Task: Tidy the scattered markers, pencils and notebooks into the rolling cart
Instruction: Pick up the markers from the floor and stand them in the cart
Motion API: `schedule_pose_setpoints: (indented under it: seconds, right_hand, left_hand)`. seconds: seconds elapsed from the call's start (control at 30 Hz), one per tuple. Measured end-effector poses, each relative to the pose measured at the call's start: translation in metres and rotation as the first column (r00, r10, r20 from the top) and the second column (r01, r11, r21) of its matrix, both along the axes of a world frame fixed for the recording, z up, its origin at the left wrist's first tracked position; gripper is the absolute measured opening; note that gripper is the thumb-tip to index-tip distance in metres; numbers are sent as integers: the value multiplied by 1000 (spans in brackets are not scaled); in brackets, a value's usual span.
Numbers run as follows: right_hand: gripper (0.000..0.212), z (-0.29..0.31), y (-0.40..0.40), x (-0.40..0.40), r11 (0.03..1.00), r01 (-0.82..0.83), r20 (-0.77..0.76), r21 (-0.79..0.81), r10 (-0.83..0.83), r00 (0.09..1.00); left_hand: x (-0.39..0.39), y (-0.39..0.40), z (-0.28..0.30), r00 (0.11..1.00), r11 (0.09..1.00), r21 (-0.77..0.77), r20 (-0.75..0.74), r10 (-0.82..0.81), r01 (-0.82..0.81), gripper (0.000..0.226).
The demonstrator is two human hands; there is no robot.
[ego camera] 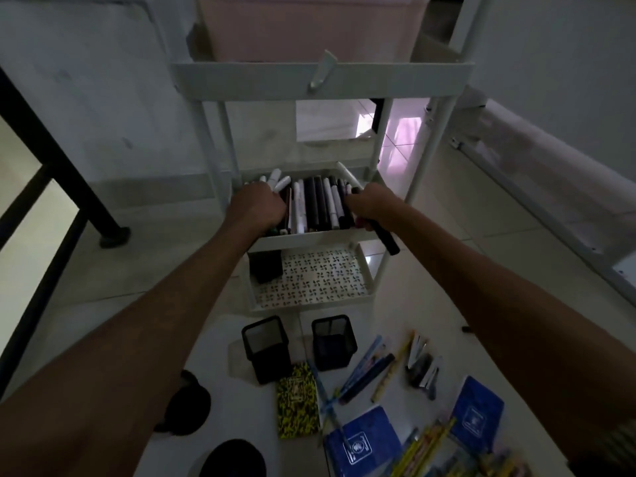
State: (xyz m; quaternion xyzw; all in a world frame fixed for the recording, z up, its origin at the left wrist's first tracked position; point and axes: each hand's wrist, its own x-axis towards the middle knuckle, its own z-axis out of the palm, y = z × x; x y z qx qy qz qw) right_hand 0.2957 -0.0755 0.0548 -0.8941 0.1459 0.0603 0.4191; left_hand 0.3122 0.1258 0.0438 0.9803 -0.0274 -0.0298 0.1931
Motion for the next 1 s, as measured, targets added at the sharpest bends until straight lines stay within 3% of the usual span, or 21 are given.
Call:
schedule_pose_setpoints:
  seconds: [0.2,0.43,0.57,0.67,0.83,0.9,1.0]
  right_hand:
    - [39,-11,-9,33,990,21,30,-137,-16,999]
    - [41,-29,-14,51,992,77,106,-100,-66,992]
    - [46,-35,-7,58,991,120,140,-52,-111,984]
    - [55,-44,-4,61,972,168,207,-167,-132,969]
    - [44,-53,-8,60,923,239,275,-302,-156,949]
    - [40,-54,-12,62,910,212,325,-355,-93,941]
    - [34,-55,-20,65,943,196,395,-271,-77,915]
  left_hand:
    - [18,-11,-13,992,1000,0,127,26,-26,56]
    - [27,-33,-9,960,979,7,196,200,-206,47]
    - [35,-34,-23,964,988,-14,217,155,-156,44]
    - [41,-33,-40,963,994,0,251,102,-106,48]
    - [32,-38,-40,934,985,-35,312,174,-171,48]
    - [31,-37,-41,917,990,-23,376,135,-136,45]
    - [34,-33,-39,883,998,-20,465,60,-58,36]
